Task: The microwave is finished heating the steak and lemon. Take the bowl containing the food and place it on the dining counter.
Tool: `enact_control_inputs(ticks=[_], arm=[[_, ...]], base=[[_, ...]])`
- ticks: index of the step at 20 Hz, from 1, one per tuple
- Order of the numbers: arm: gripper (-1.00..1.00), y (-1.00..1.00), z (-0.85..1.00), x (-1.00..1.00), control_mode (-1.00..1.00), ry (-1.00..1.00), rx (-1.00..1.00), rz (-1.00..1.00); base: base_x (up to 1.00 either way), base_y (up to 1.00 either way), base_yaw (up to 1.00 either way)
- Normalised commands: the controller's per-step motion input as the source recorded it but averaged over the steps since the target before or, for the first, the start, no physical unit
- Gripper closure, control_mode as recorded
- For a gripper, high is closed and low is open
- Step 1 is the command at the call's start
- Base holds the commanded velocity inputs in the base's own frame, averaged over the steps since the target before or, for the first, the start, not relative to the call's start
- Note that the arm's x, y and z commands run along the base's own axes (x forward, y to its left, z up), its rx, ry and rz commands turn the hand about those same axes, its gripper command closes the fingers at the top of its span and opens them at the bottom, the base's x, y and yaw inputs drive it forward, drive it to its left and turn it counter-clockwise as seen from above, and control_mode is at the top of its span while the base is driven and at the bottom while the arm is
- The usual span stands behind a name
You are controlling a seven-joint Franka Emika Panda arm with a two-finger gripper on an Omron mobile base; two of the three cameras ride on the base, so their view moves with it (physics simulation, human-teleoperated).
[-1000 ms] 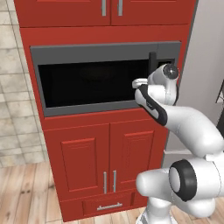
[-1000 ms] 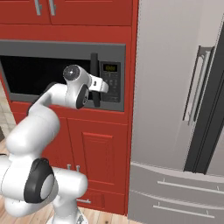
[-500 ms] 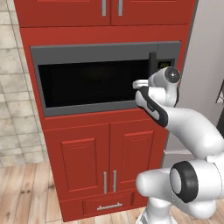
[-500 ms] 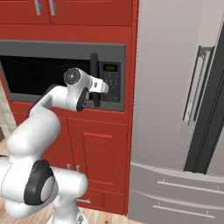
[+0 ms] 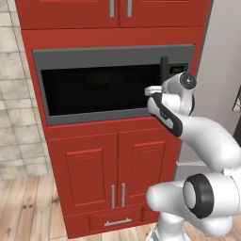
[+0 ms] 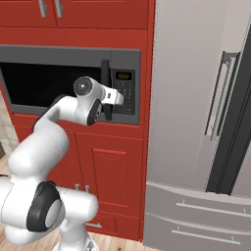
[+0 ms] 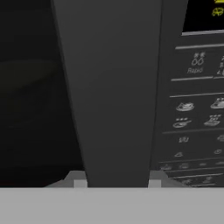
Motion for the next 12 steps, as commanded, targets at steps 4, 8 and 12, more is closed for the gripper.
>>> enact_control_inputs(ticks=[4, 8, 12], arm=[[1.00, 0.00, 0.03, -0.44, -1.00, -0.05, 0.00, 0.02], [1.00, 0.19, 0.21, -0.61, -1.00, -0.11, 0.00, 0.00], [1.00, 0.43, 0.34, -0.69, -1.00, -0.09, 0.00, 0.00]], base=[[0.00, 0.00, 0.00], [0.00, 0.00, 0.00], [0.00, 0.00, 0.00]])
